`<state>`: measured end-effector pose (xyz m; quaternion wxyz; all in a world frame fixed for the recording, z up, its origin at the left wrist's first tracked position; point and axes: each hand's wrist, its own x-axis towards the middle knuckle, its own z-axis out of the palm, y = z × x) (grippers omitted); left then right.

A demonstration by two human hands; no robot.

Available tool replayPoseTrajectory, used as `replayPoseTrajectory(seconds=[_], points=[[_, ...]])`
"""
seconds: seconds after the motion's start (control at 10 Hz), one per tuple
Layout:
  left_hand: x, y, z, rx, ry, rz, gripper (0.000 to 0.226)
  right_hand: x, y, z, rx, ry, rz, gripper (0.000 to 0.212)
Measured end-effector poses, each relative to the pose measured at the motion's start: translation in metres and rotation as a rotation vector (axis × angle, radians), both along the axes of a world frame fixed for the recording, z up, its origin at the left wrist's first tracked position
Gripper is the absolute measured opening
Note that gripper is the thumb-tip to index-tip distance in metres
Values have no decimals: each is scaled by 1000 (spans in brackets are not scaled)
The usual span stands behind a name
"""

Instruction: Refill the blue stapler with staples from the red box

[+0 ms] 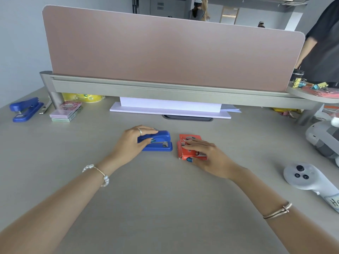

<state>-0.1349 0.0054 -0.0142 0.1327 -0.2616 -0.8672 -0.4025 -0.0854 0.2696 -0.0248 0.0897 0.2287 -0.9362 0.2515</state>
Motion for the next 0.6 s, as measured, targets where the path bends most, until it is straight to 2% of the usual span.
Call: replayPoseTrajectory(seconds=[0.2,0.4,0.6], points=[[-54,7,7,-58,-13,5,33,-54,6,3,1,-54,-47,44],[-72,12,-2,69,-34,15,28,-73,7,0,-29,-46,-69,45],[-75,8,1,83,-103,11,29,-69,2,10,-51,-83,-77,49]])
